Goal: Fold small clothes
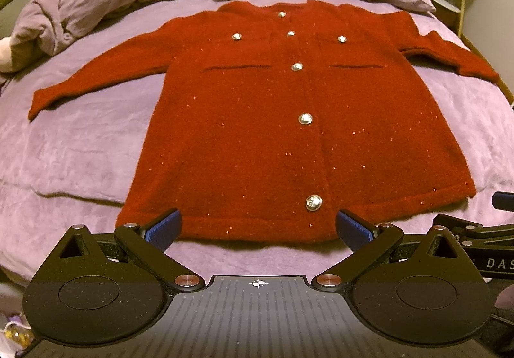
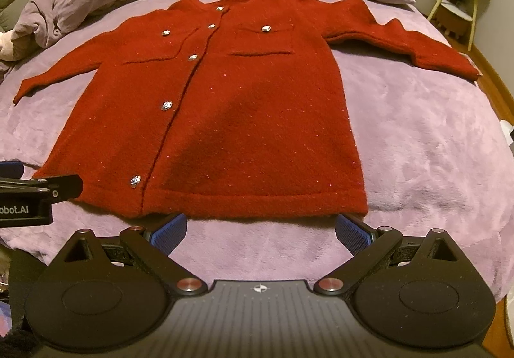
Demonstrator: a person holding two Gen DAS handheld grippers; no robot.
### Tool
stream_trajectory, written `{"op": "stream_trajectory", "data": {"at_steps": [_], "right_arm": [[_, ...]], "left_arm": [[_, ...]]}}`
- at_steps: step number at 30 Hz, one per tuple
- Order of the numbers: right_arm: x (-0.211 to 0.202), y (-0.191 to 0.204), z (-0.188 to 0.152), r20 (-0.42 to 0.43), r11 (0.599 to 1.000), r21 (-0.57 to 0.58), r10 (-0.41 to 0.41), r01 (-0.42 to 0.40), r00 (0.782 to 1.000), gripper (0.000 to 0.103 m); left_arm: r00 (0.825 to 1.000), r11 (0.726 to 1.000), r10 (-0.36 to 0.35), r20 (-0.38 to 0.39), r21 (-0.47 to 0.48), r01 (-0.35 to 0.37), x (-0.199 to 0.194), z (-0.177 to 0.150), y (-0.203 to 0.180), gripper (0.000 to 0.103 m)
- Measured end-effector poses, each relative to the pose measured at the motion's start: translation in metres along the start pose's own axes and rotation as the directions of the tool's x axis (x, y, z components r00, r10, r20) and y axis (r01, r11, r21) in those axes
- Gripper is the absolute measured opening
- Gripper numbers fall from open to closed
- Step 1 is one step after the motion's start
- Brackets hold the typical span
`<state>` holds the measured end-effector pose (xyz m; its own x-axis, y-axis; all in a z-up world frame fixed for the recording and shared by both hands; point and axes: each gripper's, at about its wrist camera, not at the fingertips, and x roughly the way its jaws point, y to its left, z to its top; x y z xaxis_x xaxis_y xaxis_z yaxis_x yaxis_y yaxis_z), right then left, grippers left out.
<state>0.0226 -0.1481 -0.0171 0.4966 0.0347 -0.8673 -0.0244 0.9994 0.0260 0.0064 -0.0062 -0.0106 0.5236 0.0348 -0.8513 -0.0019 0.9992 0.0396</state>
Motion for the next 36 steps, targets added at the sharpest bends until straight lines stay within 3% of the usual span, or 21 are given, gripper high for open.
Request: {"op": "stream_trajectory", "data": {"at_steps": [27, 36], "right_arm": [[0.003, -0.005, 0.001, 0.021, 0.999, 0.02, 0.05, -0.05, 0.999, 0.099], [-0.001, -0.004, 0.0, 0.077, 0.997, 0.002, 0.071, -0.071, 0.995, 0.099]], "left_arm": [[1.0, 1.0, -0.002, -0.029, -0.004, 0.001, 0.014, 0.003, 0.002, 0.103], [0.999, 1.0, -0.01, -0.033, -0.022, 0.009, 0.019, 0.003, 0.007, 0.103]]}}
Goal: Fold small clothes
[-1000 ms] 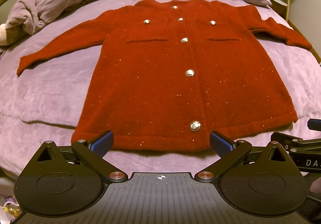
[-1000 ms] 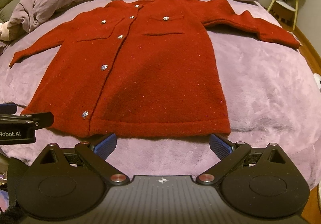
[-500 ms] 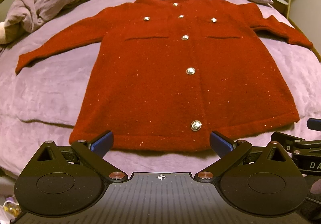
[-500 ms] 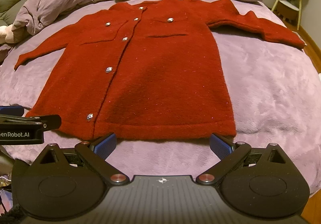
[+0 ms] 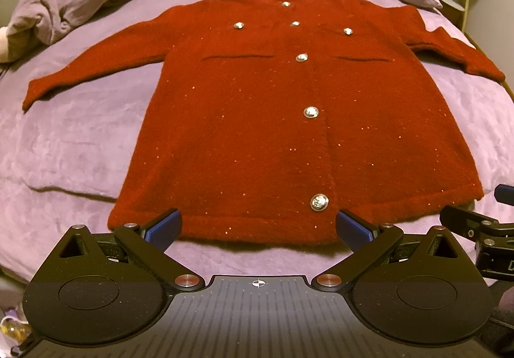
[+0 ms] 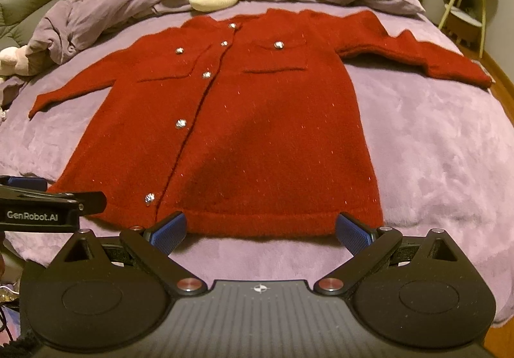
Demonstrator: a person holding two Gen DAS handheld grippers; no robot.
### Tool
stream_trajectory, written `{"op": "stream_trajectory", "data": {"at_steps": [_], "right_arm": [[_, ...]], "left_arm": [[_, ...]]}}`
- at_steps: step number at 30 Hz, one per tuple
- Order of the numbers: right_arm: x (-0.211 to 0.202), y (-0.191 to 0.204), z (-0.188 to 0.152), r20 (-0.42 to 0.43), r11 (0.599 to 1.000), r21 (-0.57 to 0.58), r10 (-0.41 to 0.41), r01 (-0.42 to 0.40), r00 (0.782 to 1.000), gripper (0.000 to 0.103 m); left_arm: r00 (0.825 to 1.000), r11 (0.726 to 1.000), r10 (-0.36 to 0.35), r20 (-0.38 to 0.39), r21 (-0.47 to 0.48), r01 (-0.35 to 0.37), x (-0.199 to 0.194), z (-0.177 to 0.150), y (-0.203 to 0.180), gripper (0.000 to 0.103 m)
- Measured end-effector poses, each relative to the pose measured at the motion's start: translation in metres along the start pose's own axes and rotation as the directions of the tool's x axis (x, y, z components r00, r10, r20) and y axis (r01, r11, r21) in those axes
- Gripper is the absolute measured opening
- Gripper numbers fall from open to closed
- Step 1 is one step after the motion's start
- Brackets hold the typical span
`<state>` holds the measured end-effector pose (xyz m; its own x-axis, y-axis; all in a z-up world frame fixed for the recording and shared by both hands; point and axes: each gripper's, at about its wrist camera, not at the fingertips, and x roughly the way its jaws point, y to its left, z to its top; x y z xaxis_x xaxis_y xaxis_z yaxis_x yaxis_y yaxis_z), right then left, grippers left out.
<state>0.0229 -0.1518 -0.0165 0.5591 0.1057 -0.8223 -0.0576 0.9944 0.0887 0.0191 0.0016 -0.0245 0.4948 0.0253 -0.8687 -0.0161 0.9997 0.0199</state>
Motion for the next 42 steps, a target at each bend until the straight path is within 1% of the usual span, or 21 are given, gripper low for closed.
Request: {"op": "stream_trajectory", "data": {"at_steps": [4, 9, 11, 14, 18, 21, 24, 26, 28, 29, 30, 31, 33, 35, 36, 37, 38, 39, 40, 41, 42], "right_arm": [[0.0, 0.002, 0.0, 0.023, 1.0, -0.01, 0.017, -0.016, 1.0, 0.099], [0.003, -0.005, -0.002, 0.067, 0.999, 0.012, 0.029, -0.03, 0.997, 0.099], [0.005, -0.011, -0.004, 0.091, 0.997, 0.032, 0.06, -0.064, 0.994, 0.099], [0.009, -0.021, -0.006, 0.098, 0.99, 0.079, 0.113, -0.121, 0.989, 0.099], [0.013, -0.03, -0.007, 0.108, 0.978, 0.123, 0.154, -0.167, 0.982, 0.099], [0.017, -0.037, -0.007, 0.121, 0.97, 0.159, 0.168, -0.186, 0.978, 0.099], [0.023, -0.053, -0.001, 0.12, 0.955, 0.233, 0.162, -0.186, 0.98, 0.099], [0.027, -0.071, 0.007, 0.144, 0.942, 0.282, 0.145, -0.181, 0.979, 0.099], [0.031, -0.097, 0.022, 0.195, 0.928, 0.337, 0.096, -0.159, 0.976, 0.099], [0.033, -0.116, 0.032, 0.24, 0.914, 0.377, 0.06, -0.15, 0.969, 0.099], [0.035, -0.134, 0.04, 0.279, 0.897, 0.413, 0.041, -0.158, 0.959, 0.099], [0.039, -0.155, 0.049, 0.322, 0.871, 0.457, 0.028, -0.181, 0.946, 0.099], [0.05, -0.203, 0.066, 0.392, 0.798, 0.556, -0.004, -0.233, 0.92, 0.096], [0.066, -0.249, 0.079, 0.425, 0.715, 0.645, -0.043, -0.27, 0.904, 0.086], [0.077, -0.272, 0.085, 0.426, 0.664, 0.689, -0.048, -0.29, 0.903, 0.082], [0.089, -0.291, 0.09, 0.412, 0.602, 0.738, -0.046, -0.305, 0.91, 0.07], [0.099, -0.307, 0.091, 0.407, 0.541, 0.776, -0.038, -0.323, 0.913, 0.056], [0.11, -0.323, 0.091, 0.416, 0.48, 0.805, -0.036, -0.35, 0.909, 0.051], [0.116, -0.333, 0.089, 0.413, 0.445, 0.825, -0.055, -0.348, 0.909, 0.049], [0.122, -0.345, 0.089, 0.406, 0.412, 0.848, -0.096, -0.335, 0.909, 0.049], [0.128, -0.353, 0.089, 0.403, 0.399, 0.857, -0.124, -0.327, 0.907, 0.049]], "left_arm": [[1.0, 1.0, -0.001, -0.009, -0.003, 0.001, 0.003, 0.0, 0.0, 0.103], [1.0, 1.0, -0.003, -0.021, -0.008, 0.003, 0.008, 0.001, 0.0, 0.103], [1.0, 1.0, -0.004, -0.027, -0.009, 0.003, 0.011, 0.001, 0.0, 0.103], [0.999, 1.0, -0.002, -0.034, -0.005, 0.002, 0.014, 0.001, -0.001, 0.103], [0.999, 1.0, -0.007, -0.042, -0.006, 0.007, 0.02, 0.003, -0.002, 0.103], [0.999, 1.0, -0.012, -0.05, -0.011, 0.012, 0.024, 0.005, -0.002, 0.103], [0.998, 1.0, -0.015, -0.056, -0.021, 0.014, 0.03, 0.011, 0.0, 0.103], [0.999, 1.0, -0.006, -0.043, -0.022, 0.005, 0.034, 0.02, 0.0, 0.103], [1.0, 1.0, 0.014, -0.008, -0.025, -0.014, 0.04, 0.033, 0.0, 0.103], [1.0, 0.999, 0.025, 0.01, -0.029, -0.025, 0.043, 0.04, 0.0, 0.103], [0.999, 0.999, 0.039, 0.027, -0.037, -0.038, 0.047, 0.048, 0.001, 0.103], [0.997, 0.997, 0.056, 0.05, -0.053, -0.053, 0.052, 0.058, 0.002, 0.103], [0.994, 0.994, 0.079, 0.079, -0.084, -0.072, 0.066, 0.073, 0.005, 0.103], [0.992, 0.99, 0.096, 0.082, -0.115, -0.087, 0.084, 0.084, 0.01, 0.103], [0.991, 0.986, 0.111, 0.076, -0.133, -0.1, 0.093, 0.087, 0.012, 0.103], [0.991, 0.982, 0.123, 0.062, -0.149, -0.112, 0.104, 0.089, 0.014, 0.103], [0.991, 0.979, 0.13, 0.042, -0.164, -0.121, 0.113, 0.089, 0.016, 0.103], [0.992, 0.976, 0.129, 0.019, -0.179, -0.123, 0.122, 0.089, 0.018, 0.103], [0.992, 0.973, 0.124, -0.005, -0.195, -0.122, 0.129, 0.088, 0.02, 0.103], [0.993, 0.97, 0.119, -0.027, -0.211, -0.122, 0.135, 0.087, 0.023, 0.103], [0.993, 0.968, 0.117, -0.027, -0.221, -0.12, 0.138, 0.085, 0.025, 0.103]]}}
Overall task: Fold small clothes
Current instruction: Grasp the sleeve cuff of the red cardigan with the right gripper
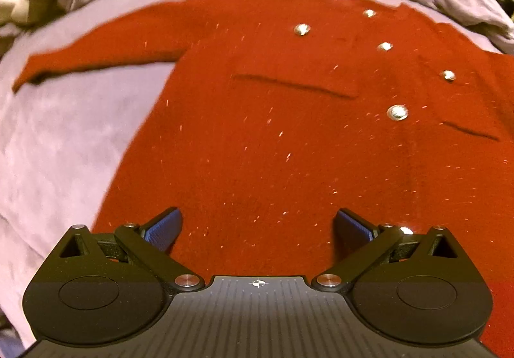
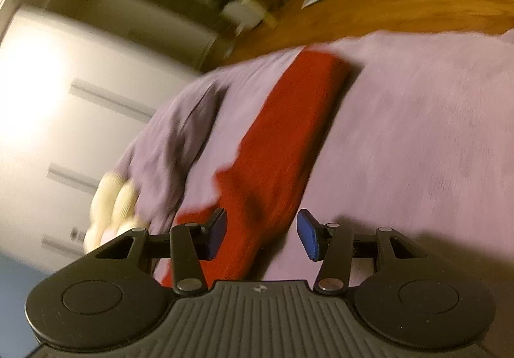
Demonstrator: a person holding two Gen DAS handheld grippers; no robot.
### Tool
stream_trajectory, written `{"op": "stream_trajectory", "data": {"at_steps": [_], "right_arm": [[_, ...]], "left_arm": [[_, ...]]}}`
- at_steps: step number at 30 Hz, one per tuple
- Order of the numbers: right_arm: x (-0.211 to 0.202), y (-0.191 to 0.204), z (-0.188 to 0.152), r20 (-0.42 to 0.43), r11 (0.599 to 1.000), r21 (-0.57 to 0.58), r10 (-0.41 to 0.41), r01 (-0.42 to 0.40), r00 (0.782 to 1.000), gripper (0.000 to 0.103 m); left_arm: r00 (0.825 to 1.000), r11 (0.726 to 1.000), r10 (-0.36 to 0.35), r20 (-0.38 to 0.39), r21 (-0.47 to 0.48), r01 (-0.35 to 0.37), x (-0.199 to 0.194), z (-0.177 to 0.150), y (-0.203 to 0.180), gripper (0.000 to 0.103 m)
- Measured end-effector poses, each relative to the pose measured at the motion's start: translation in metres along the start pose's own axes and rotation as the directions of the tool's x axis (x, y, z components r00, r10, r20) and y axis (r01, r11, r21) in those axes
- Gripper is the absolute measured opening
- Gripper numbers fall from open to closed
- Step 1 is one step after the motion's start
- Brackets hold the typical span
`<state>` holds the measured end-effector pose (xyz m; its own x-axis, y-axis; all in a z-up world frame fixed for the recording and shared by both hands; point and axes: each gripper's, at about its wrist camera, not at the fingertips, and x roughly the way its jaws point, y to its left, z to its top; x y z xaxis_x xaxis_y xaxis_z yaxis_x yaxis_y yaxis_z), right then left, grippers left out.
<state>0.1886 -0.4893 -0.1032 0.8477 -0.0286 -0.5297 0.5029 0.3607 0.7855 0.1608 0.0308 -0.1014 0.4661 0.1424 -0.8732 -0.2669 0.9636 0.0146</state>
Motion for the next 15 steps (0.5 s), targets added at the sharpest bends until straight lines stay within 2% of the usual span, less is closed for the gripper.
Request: {"op": "stream_trajectory", "data": {"at_steps": [3, 5, 8, 10, 13, 15], "right_arm": [[0.022, -0.011, 0.017, 0.034, 0.998, 0.045, -0.05, 0.048, 0.998, 0.046], [0.036, -0.021, 0.019, 0.029, 0.994, 0.088, -0.063, 0.061, 0.998, 0.035], [0.05, -0.032, 0.024, 0.052, 0.986, 0.162, -0.039, 0.03, 0.998, 0.025], [0.06, -0.034, 0.028, 0.059, 0.981, 0.192, -0.012, 0.001, 0.998, 0.024], [0.069, -0.032, 0.033, 0.069, 0.984, 0.18, -0.017, 0.004, 0.997, 0.023], [0.075, -0.026, 0.034, 0.066, 0.99, 0.133, -0.045, 0.036, 0.997, 0.016]], "left_arm": [[1.0, 1.0, -0.012, 0.016, -0.024, 0.012, 0.004, -0.002, 0.005, 0.103], [0.999, 0.998, -0.029, 0.014, -0.047, 0.03, 0.006, -0.003, 0.008, 0.103], [0.999, 0.997, -0.051, 0.02, -0.063, 0.052, 0.005, -0.003, 0.014, 0.103], [0.998, 0.996, -0.056, 0.035, -0.063, 0.059, 0.005, -0.006, 0.015, 0.103], [0.995, 0.996, -0.061, 0.075, -0.061, 0.066, 0.003, -0.012, 0.015, 0.103], [0.993, 0.995, -0.065, 0.1, -0.066, 0.071, 0.001, -0.015, 0.016, 0.103]]}}
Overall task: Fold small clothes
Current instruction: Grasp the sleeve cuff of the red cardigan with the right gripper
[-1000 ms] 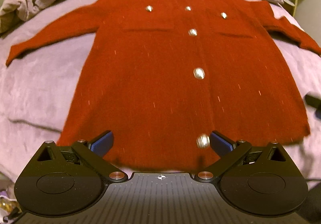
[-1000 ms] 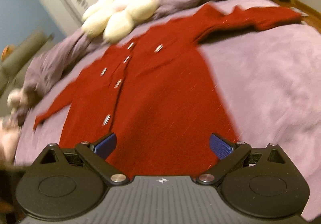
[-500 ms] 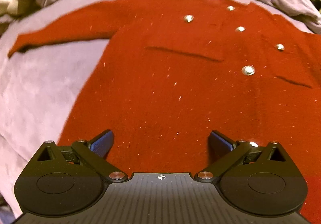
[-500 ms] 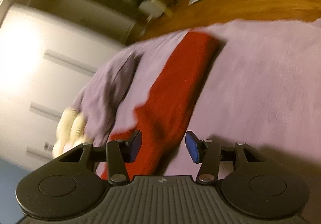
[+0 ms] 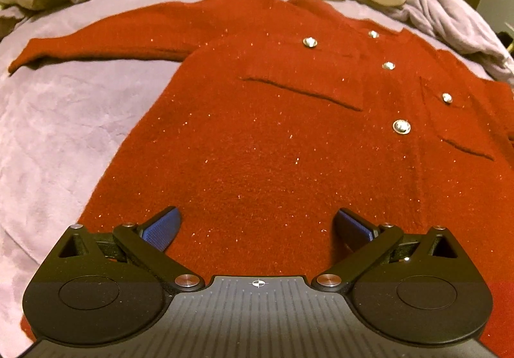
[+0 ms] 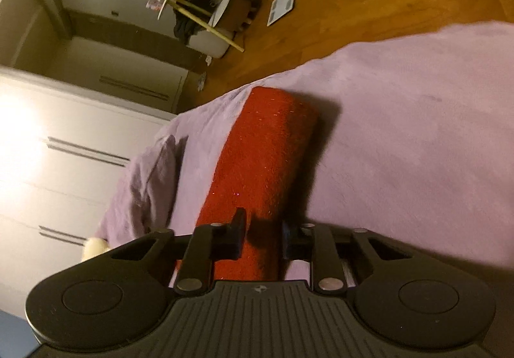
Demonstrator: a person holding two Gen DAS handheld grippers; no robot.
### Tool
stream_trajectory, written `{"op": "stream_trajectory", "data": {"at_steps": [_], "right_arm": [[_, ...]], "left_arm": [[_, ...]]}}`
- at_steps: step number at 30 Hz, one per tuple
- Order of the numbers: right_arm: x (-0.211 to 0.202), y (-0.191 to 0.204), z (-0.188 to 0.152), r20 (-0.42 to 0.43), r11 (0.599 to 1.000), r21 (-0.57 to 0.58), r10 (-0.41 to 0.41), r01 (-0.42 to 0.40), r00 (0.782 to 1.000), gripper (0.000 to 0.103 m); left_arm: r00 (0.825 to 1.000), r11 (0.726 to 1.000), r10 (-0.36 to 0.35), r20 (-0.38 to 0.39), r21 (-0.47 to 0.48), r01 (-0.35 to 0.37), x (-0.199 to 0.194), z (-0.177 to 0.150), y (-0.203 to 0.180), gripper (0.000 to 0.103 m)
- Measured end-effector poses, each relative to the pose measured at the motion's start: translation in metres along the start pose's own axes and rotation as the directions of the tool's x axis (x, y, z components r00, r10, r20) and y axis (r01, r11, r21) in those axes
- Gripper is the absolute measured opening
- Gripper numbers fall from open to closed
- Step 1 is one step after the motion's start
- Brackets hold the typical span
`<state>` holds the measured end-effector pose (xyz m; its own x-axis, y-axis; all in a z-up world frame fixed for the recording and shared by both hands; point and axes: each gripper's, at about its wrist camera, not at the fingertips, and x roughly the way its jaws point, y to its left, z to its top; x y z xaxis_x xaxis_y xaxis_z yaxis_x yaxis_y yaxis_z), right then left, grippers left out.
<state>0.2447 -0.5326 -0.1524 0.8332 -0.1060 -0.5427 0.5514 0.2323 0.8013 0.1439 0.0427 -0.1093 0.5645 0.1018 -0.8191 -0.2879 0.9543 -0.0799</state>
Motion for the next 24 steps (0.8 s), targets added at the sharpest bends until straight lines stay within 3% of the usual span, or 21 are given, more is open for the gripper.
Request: {"op": "stream_trajectory", "data": {"at_steps": [3, 5, 8, 11, 12, 15, 17, 18, 19, 21, 22, 24], "right_arm": [[0.006, 0.015, 0.01, 0.014, 0.992, -0.108, -0.064, 0.065, 0.998, 0.01], [-0.003, 0.036, 0.008, 0.094, 0.957, -0.241, -0.144, 0.162, 0.985, 0.009], [-0.023, 0.082, -0.014, 0.238, 0.847, -0.476, -0.135, 0.237, 0.962, 0.009], [-0.047, 0.139, -0.064, 0.271, 0.689, -0.701, 0.021, 0.182, 0.962, 0.009], [-0.054, 0.157, -0.083, 0.249, 0.633, -0.761, 0.085, 0.141, 0.965, 0.009], [-0.077, 0.205, -0.157, 0.059, 0.428, -0.901, 0.279, -0.069, 0.959, 0.009], [-0.083, 0.223, -0.207, -0.135, 0.319, -0.917, 0.319, -0.24, 0.938, 0.018], [-0.082, 0.226, -0.226, -0.23, 0.292, -0.901, 0.307, -0.321, 0.923, 0.026], [-0.082, 0.225, -0.246, -0.321, 0.275, -0.874, 0.288, -0.399, 0.902, 0.043], [-0.083, 0.215, -0.268, -0.34, 0.276, -0.869, 0.269, -0.41, 0.901, 0.045], [-0.083, 0.208, -0.272, -0.33, 0.294, -0.869, 0.253, -0.398, 0.909, 0.045], [-0.079, 0.187, -0.268, -0.325, 0.394, -0.838, 0.196, -0.377, 0.925, 0.045]], "left_arm": [[1.0, 1.0, 0.0, 0.014, 0.005, 0.0, -0.003, 0.0, 0.0, 0.103], [1.0, 1.0, 0.019, 0.003, 0.02, -0.019, -0.005, 0.004, -0.002, 0.103], [1.0, 1.0, -0.022, 0.014, 0.02, 0.021, -0.012, 0.013, -0.001, 0.103], [0.991, 0.993, -0.115, 0.061, 0.013, 0.114, -0.025, 0.029, -0.001, 0.103], [0.986, 0.989, -0.147, 0.073, 0.018, 0.146, -0.028, 0.037, -0.003, 0.103], [0.964, 0.971, -0.239, 0.117, 0.044, 0.235, -0.036, 0.062, -0.012, 0.103], [0.939, 0.949, -0.317, 0.137, 0.038, 0.314, -0.037, 0.082, -0.017, 0.103], [0.921, 0.931, -0.364, 0.139, 0.025, 0.364, -0.034, 0.092, -0.019, 0.103], [0.907, 0.917, -0.395, 0.142, 0.007, 0.398, -0.029, 0.1, -0.022, 0.103], [0.883, 0.889, -0.449, 0.136, -0.035, 0.457, -0.016, 0.114, -0.028, 0.103], [0.873, 0.875, -0.473, 0.12, -0.055, 0.482, -0.007, 0.121, -0.031, 0.103], [0.851, 0.847, -0.517, 0.09, -0.084, 0.524, 0.01, 0.133, -0.04, 0.103]]}}
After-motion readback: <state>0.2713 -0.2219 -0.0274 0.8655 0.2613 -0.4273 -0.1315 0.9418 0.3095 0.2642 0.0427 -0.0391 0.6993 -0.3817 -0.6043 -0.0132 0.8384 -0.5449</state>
